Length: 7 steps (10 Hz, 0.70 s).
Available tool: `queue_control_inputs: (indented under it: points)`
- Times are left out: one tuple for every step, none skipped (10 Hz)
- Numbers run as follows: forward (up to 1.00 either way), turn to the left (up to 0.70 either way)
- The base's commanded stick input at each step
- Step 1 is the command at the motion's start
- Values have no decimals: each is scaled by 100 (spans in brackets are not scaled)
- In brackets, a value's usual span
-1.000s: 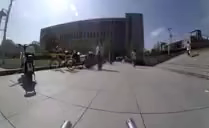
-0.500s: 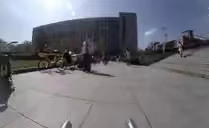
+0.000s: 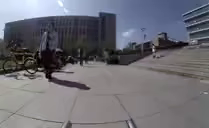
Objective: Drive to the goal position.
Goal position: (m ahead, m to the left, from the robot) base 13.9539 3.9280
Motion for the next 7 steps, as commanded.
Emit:
queue_control_inputs:
  points:
    - [100,0]
    - [100,0]
    - [100,0]
    - [100,0]
    - [100,0]
    - [100,0]
    - [100,0]
